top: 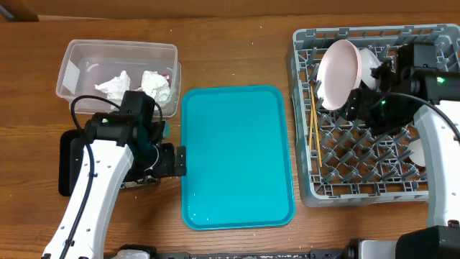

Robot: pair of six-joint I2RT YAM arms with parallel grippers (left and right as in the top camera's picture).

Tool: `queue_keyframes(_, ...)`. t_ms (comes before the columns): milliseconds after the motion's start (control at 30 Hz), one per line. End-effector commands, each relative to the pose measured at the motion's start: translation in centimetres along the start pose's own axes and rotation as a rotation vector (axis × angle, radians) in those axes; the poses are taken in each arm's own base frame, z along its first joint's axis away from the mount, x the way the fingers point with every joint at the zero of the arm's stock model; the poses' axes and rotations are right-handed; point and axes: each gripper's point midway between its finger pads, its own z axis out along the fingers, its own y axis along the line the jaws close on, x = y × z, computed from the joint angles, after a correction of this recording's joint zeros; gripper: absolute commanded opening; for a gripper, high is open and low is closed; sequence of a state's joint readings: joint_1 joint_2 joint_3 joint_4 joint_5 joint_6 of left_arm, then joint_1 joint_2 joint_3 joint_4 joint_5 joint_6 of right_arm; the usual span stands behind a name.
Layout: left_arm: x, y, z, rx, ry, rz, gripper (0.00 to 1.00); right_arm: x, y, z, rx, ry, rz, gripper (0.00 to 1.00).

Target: Sort waste into correct bins and load items into the dishwasher

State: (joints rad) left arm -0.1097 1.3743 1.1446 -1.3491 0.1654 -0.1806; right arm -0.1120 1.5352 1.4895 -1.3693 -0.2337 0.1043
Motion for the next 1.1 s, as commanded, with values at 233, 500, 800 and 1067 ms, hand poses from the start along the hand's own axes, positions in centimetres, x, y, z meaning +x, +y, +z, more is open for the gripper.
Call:
queue_keyframes(233, 0.7, -0.7, -3.5, 0.069, -0.321, 0.044, 1.00, 3.2, -0.9, -0.7, -0.021, -0.219, -0.048, 0.76)
queue_keyframes(500, 2.5, -1.1, -8.5, 0.193, -0.844, 0.081, 0.99, 6.4, 0.2, -6.6, -0.108, -0.717, -0.176, 1.00)
queue_keyframes(800, 4.8, -0.9, -9.9, 0.222, -0.954, 0.091, 1.00, 9.0, 0.6, -9.8, -0.132, -0.856, -0.212, 1.00)
queue_keyframes(1067, 6.3, -0.3, -7.7, 0.197, -0.845, 0.071, 1.00, 10.5, -0.2, -7.9, -0.114, -0.753, -0.185, 1.00)
